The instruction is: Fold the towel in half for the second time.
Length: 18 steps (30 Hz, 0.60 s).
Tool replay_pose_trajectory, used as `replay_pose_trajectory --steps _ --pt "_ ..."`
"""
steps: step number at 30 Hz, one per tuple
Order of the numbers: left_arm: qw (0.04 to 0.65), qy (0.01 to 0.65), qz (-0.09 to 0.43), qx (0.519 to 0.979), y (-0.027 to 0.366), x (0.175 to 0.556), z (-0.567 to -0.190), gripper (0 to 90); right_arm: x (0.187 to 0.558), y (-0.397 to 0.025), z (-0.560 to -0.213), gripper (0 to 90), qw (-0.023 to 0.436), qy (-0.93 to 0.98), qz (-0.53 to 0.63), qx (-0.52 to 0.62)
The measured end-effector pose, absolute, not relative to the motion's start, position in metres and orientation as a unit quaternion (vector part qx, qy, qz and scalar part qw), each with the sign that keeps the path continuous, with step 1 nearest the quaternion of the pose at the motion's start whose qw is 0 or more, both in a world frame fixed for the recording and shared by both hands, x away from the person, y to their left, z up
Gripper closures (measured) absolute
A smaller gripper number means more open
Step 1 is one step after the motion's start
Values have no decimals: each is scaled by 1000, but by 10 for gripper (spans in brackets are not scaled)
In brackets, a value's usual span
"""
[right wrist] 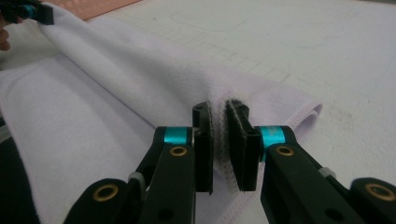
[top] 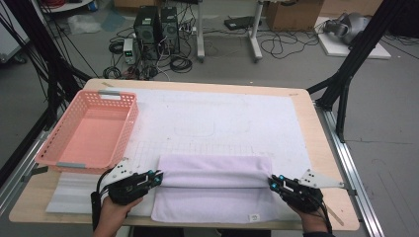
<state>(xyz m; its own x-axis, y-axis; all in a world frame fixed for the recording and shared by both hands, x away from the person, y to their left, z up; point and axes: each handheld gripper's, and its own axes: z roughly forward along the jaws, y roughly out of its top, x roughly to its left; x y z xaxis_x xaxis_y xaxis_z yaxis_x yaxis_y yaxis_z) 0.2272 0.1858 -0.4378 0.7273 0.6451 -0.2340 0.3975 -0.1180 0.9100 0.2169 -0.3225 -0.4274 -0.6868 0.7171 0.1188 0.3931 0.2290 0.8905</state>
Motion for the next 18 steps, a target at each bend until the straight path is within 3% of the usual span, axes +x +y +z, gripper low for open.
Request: replay_pose_trajectory --steps 2,3,5,7,14,18 --pt "566 355 94 738 188 224 -439 787 214 -327 -428 686 152 770 504 362" --pt "573 353 88 734 190 225 -439 719 212 -330 -427 616 147 765 510 364" --pt "589 363 91 716 193 229 -437 496 211 -337 -422 537 156 746 529 374" --pt "594 373 97 706 196 235 -436 376 212 -343 -418 500 168 715 551 395" --pt "586 406 109 692 202 255 -437 365 232 -328 -428 545 200 729 502 420" --pt "583 405 112 695 201 259 -436 368 243 -319 -438 615 164 767 478 396"
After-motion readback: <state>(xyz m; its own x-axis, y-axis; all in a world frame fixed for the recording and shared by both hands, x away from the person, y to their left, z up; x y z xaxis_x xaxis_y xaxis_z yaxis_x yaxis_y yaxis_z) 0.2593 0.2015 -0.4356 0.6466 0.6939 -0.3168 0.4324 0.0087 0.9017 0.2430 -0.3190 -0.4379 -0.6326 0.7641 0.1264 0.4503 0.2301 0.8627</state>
